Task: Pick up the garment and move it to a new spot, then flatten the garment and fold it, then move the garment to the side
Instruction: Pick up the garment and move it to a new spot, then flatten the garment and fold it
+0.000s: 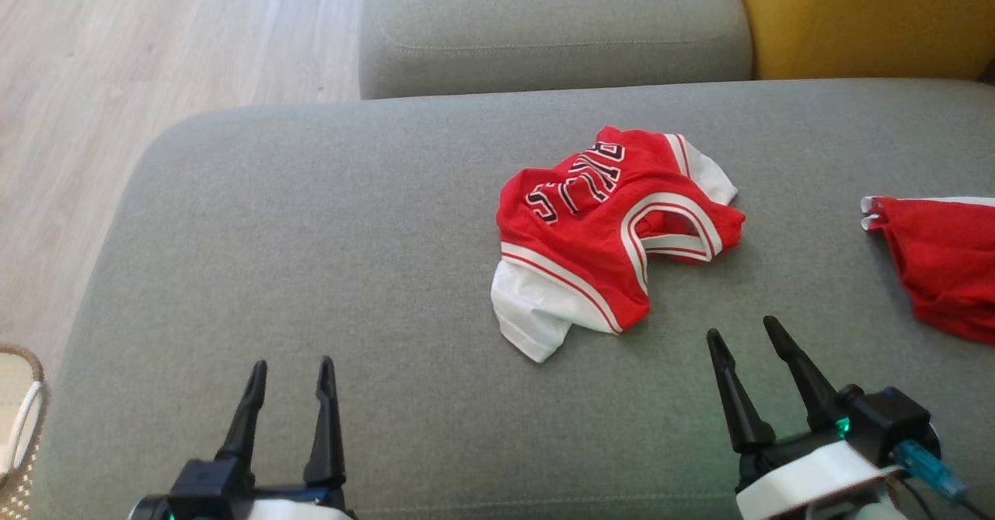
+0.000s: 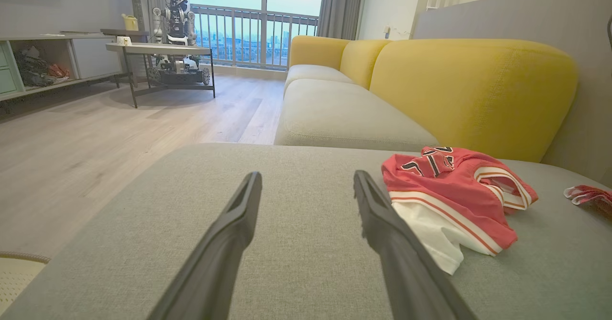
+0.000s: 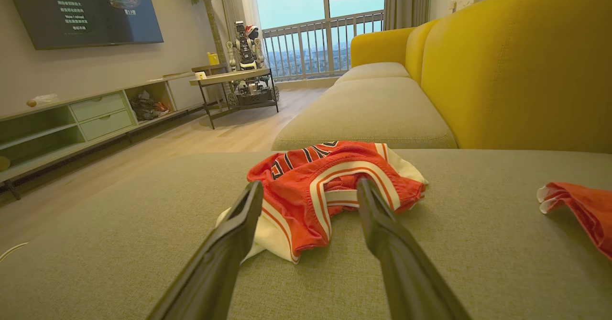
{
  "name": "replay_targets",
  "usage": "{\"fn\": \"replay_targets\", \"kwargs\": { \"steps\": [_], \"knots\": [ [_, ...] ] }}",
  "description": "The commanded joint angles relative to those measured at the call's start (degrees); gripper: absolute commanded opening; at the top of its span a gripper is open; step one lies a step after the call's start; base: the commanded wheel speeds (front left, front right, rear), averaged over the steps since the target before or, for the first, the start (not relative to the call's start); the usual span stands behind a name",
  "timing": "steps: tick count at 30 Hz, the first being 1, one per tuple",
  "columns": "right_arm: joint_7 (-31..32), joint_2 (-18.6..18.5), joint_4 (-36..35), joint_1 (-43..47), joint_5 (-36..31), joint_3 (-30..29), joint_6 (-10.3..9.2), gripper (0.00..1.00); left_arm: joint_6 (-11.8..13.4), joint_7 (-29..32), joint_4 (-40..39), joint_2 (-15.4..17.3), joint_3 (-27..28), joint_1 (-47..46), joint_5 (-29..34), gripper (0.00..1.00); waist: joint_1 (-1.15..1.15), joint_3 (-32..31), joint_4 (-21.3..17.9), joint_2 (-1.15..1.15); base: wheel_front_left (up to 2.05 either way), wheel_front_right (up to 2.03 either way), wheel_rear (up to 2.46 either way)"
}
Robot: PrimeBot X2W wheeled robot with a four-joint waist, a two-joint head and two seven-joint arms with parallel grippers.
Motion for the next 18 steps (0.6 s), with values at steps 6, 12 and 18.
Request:
{"fn": "replay_targets", "kwargs": {
  "steps": [6,12,18],
  "knots": [
    [-0.37,-0.19,-1.43,-1.77,-0.52,1.66,-0.02,1.00,-0.01,-0.34,-1.62,-0.18,2.46,-2.44,0.78,1.00,0.01,-0.49,-0.72,0.00,0.00,0.00,0.00],
    [-0.37,-0.19,-1.11,-2.08,-0.18,2.10,-0.02,1.00,0.21,-0.34,-1.30,-0.19,2.17,-2.68,2.04,1.00,0.01,-0.34,-1.26,0.00,0.00,0.00,0.00],
    [-0.37,-0.19,-0.93,-2.14,0.10,2.15,-0.02,1.00,0.15,-0.35,-0.77,-0.19,1.75,-2.90,2.85,1.00,0.01,-0.19,-1.60,0.00,0.00,0.00,0.00]
  ]
}}
